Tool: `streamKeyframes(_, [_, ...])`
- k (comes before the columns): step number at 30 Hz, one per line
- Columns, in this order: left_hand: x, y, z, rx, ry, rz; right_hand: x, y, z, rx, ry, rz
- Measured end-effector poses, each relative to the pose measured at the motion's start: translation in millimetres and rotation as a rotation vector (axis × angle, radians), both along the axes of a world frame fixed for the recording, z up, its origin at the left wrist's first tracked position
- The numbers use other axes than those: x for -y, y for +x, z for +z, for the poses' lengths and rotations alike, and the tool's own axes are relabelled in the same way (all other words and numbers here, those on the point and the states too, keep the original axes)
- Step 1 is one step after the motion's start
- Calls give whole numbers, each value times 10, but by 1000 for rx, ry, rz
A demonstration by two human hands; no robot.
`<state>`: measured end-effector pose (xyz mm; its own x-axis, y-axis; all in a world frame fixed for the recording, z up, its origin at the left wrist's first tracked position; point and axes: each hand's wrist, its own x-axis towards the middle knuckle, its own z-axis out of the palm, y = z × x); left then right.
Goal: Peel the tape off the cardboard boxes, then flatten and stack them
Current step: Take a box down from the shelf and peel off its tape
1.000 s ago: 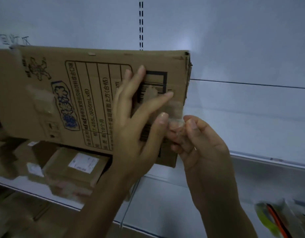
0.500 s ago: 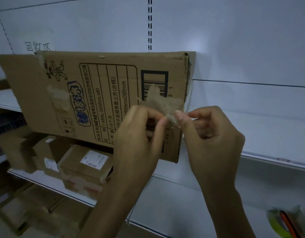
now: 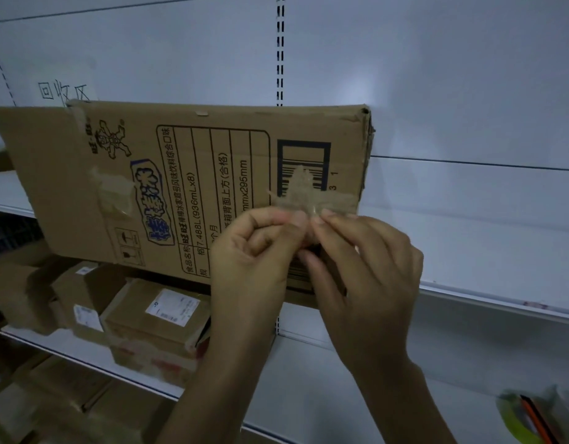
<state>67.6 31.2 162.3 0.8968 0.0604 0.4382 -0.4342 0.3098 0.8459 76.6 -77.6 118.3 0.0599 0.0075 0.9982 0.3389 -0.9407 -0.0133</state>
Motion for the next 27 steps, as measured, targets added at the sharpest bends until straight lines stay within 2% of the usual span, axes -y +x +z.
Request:
streamKeyframes(4, [-48, 13, 21, 76, 109, 75, -15, 42, 70, 52, 180, 47])
streamKeyframes(7, [16, 90, 13, 366, 214, 290, -99, 41, 117, -38, 347, 205])
streamKeyframes(9, [80, 144, 49, 513, 277, 454, -114, -17, 187, -150, 551, 409])
streamKeyframes(11, [126, 207, 153, 612, 312, 594, -62, -90, 255, -333, 885, 750])
streamKeyframes(13, [219, 283, 305, 715, 462, 706, 36, -135, 285, -475, 1095, 1051])
streamKeyframes(16, [404, 353, 443, 732, 711, 821, 195, -117, 308, -506, 1312, 1301])
streamKeyframes(19, [491, 371, 415, 743, 722, 909, 370, -17, 320, -499, 1570, 1467])
streamKeyframes(21, [496, 377, 391, 745, 685, 928, 462, 67, 318, -494, 1672, 1422])
streamKeyframes(23, [505, 385, 366, 761, 673, 954, 490, 142, 304, -460, 1680, 1240])
streamKeyframes(25, [509, 388, 321, 778, 674, 988, 466, 185, 268, -357, 1559, 975])
streamKeyframes(27, [500, 397, 273, 795, 648, 1007, 381, 172, 221, -245, 1332, 764])
